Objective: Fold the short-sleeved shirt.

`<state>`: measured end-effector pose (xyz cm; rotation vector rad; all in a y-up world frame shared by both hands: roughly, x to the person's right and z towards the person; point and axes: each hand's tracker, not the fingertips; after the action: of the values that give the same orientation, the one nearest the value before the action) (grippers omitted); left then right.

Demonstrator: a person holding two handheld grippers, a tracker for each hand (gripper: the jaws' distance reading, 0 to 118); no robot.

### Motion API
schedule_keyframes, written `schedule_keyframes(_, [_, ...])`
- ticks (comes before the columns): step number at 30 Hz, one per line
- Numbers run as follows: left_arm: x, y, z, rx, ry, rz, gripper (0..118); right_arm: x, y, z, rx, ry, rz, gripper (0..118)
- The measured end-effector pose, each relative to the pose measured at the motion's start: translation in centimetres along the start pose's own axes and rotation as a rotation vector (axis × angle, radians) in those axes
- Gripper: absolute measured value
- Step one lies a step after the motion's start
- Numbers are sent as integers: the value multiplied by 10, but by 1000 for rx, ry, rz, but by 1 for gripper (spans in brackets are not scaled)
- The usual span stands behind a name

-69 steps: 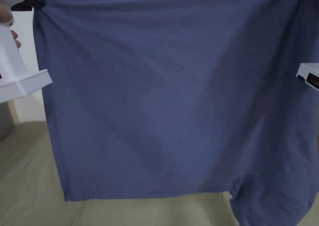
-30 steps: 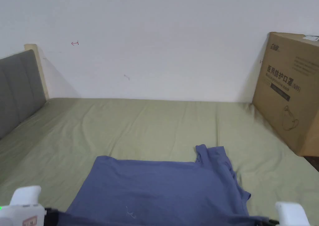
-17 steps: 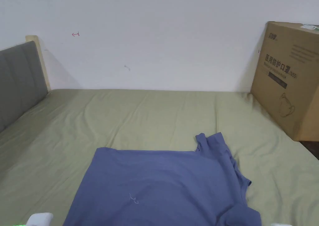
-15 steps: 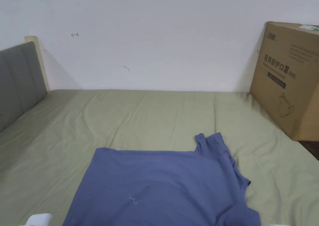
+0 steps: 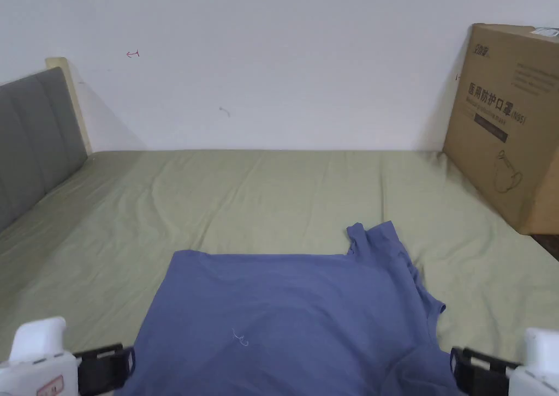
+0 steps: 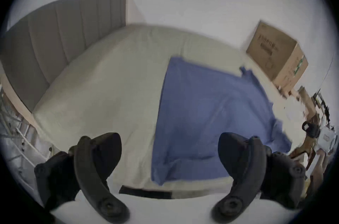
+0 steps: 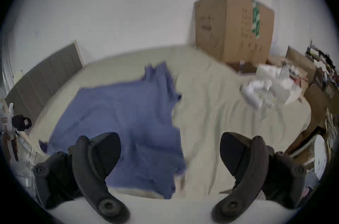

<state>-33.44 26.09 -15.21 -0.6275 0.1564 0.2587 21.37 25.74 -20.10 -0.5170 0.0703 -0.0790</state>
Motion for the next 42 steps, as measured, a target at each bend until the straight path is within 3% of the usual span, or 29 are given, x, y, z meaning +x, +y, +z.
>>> schedule_keyframes(3, [18, 13, 25, 159, -33, 18, 102, -12, 24, 22, 174, -9, -8, 108])
schedule_keyframes(4, [22, 15, 30, 188, -35, 14, 88, -16, 29, 27, 215, -8, -8, 103])
schedule_keyframes(5, [27, 17, 37, 223, -40, 4, 66, -20, 32, 32, 249, 5, 0, 92])
schedule_keyframes(6, [29, 17, 39, 250, -32, -9, 39, -23, 34, 37, 277, 15, 0, 72])
schedule_keyframes(7, [30, 16, 41, 251, -23, -20, 4, -26, 35, 38, 282, 21, -3, 35])
schedule_keyframes(8, [32, 14, 42, 261, -6, -23, 1, -29, 34, 40, 294, 25, -12, 12])
schedule_keyframes(16, [8, -19, 30, 132, 5, -65, 0, -38, 16, 36, 238, 30, -15, 0])
schedule_keyframes(19, [-5, -36, 22, 46, 6, 6, 0, -38, 4, 34, 200, 35, 0, 0])
schedule_keyframes(20, [-11, -42, 18, 33, 16, 46, 2, -38, -1, 34, 188, 37, 0, 0])
schedule_keyframes(21, [-15, -47, 13, 6, 24, 67, 16, -38, -5, 33, 174, 37, 1, 0])
schedule_keyframes(22, [-18, -49, 9, -38, 46, 74, 64, -37, -8, 32, 163, 36, -1, 0])
schedule_keyframes(23, [-22, -53, 1, -97, 41, 82, 101, -35, -13, 31, 150, 35, -8, 0])
schedule_keyframes(24, [-24, -60, -7, -142, 42, 86, 115, -33, -17, 30, 133, 38, -18, 0])
schedule_keyframes(29, [-20, -73, -33, -219, 49, 36, 112, -26, -32, 31, 87, 23, -48, 0])
schedule_keyframes(30, [-20, -74, -39, -237, 57, 23, 108, -25, -35, 30, 75, 19, -51, 0])
schedule_keyframes(31, [-18, -76, -45, -258, 58, 13, 90, -23, -38, 30, 62, 14, -54, 0])
schedule_keyframes(32, [-17, -76, -49, -271, 57, 9, 63, -22, -41, 30, 52, 10, -56, 0])
schedule_keyframes(33, [-15, -78, -53, -295, 57, 0, 27, -20, -43, 29, 40, 4, -59, 0])
schedule_keyframes(34, [-13, -79, -56, -322, 67, -17, 4, -17, -45, 27, 17, -2, -65, 0])
schedule_keyframes(35, [-11, -80, -59, -347, 77, -32, 4, -15, -47, 26, -5, -5, -76, 0])
schedule_keyframes(36, [-9, -82, -59, -347, 74, -39, 3, -11, -50, 23, -28, -5, -91, 7])
schedule_keyframes(38, [-6, -81, -54, -338, 58, -40, 3, -4, -54, 17, -53, -15, -119, 78])
schedule_keyframes(39, [-6, -80, -51, -324, 56, -35, 3, 0, -56, 12, -110, -15, -136, 106])
schedule_keyframes(40, [-6, -78, -48, -307, 52, -23, 3, 4, -58, 4, -170, 1, -155, 111])
schedule_keyframes(42, [-10, -72, -44, -285, 43, 1, 3, 8, -63, -9, -265, 28, -151, 111])
